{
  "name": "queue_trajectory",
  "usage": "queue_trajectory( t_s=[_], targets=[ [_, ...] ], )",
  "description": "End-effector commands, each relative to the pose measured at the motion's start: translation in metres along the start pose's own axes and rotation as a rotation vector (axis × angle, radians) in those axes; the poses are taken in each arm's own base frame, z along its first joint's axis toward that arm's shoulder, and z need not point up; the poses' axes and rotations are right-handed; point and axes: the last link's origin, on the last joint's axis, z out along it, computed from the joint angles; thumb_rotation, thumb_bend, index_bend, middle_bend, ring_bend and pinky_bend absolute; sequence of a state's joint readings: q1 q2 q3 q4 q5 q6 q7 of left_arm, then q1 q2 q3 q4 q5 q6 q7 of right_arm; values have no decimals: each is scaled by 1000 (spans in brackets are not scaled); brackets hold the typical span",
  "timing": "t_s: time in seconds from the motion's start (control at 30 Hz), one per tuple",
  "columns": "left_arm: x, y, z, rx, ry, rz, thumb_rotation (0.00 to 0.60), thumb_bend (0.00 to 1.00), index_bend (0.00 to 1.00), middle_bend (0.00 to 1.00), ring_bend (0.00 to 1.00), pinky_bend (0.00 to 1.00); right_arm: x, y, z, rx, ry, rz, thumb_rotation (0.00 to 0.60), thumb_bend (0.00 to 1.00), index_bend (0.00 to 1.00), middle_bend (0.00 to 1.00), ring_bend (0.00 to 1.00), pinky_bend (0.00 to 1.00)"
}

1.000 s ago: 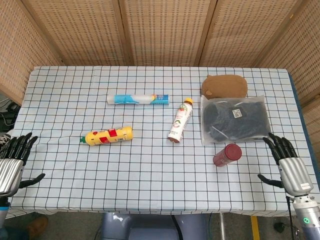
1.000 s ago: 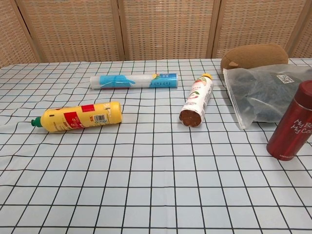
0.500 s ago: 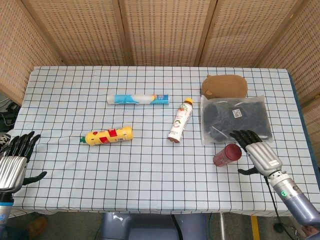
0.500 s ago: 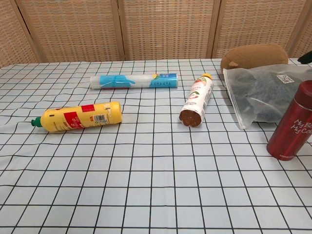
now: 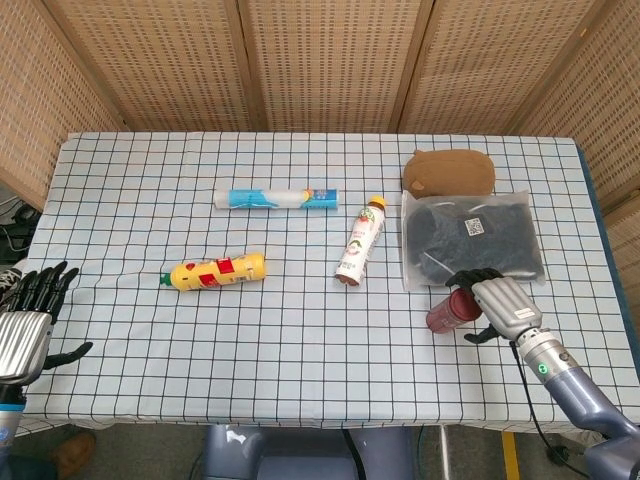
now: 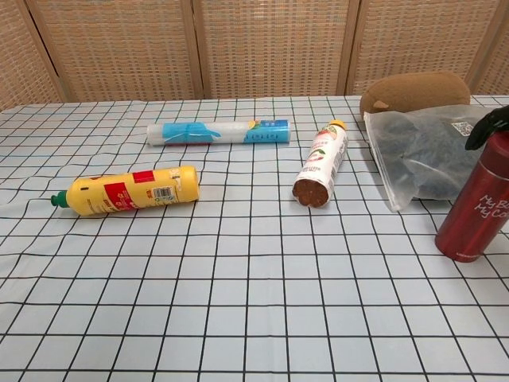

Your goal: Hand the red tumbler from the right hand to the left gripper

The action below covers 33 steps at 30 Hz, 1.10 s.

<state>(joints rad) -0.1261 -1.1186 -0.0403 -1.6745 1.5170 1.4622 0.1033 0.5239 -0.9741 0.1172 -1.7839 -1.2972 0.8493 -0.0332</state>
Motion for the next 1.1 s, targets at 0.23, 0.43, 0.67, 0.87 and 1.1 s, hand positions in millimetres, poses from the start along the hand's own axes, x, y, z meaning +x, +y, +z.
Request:
queue_trajectory(
  t_s=[0.23,0.43,0.67,0.87,1.1],
  targets=[
    [0,-1,1,2,-1,-3,600,0,0,0,0,0,-4,-3,11,-10,17,12,600,318,593,554,540,637],
    [0,-1,2,2,-5,-5,600,0,0,0,0,0,-1,-6,11,-5,18,54,600,454,679,630,617,673],
    [-2,1,7,-9,-27,-28,600,0,0,0,0,0,20,-19,4,30,51,83,600,474,676,631,619,674],
    [-7,31,55,-174,-109,-234,600,0,0,0,0,0,74,-71,7,137,98,71,600,482,675,631,620,673],
    [-17,87,103,-385,-205,-494,600,0,0,0,0,0,99,-118,21,179,85,94,600,499,676,632,623,673]
  ],
)
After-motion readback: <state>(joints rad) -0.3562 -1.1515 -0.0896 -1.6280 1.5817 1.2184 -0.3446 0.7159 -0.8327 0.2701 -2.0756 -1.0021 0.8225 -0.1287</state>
